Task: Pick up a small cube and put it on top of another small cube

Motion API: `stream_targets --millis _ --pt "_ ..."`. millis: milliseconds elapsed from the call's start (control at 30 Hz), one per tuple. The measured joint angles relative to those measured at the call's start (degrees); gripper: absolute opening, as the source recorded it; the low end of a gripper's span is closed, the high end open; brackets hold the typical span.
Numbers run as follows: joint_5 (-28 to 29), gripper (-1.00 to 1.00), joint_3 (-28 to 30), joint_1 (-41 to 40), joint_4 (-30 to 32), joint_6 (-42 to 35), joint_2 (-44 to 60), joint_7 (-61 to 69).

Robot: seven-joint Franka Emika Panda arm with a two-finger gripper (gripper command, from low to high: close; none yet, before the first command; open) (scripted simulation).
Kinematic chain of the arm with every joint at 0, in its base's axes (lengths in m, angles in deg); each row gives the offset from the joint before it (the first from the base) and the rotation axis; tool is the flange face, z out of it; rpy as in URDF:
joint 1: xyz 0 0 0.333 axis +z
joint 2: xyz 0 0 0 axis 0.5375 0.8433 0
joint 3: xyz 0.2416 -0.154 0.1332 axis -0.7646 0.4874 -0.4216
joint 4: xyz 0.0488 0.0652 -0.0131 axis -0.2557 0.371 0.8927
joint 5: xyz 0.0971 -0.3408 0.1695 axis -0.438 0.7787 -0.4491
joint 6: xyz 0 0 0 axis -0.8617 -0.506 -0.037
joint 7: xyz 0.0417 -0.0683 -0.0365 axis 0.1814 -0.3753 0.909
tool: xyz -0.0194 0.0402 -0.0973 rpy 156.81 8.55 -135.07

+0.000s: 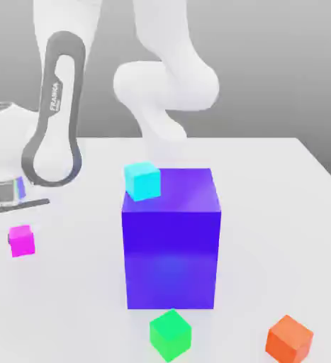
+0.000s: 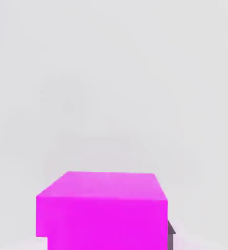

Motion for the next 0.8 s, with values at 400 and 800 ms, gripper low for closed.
stream_targets --millis 400,800 --pt "12.16 -1.0 -6.44 8.59 -4.6 -5.02 -2.43 12.5" --pt "16.69 -1.0 -17.77 17.09 -9.0 -9.83 -3.48 37.17"
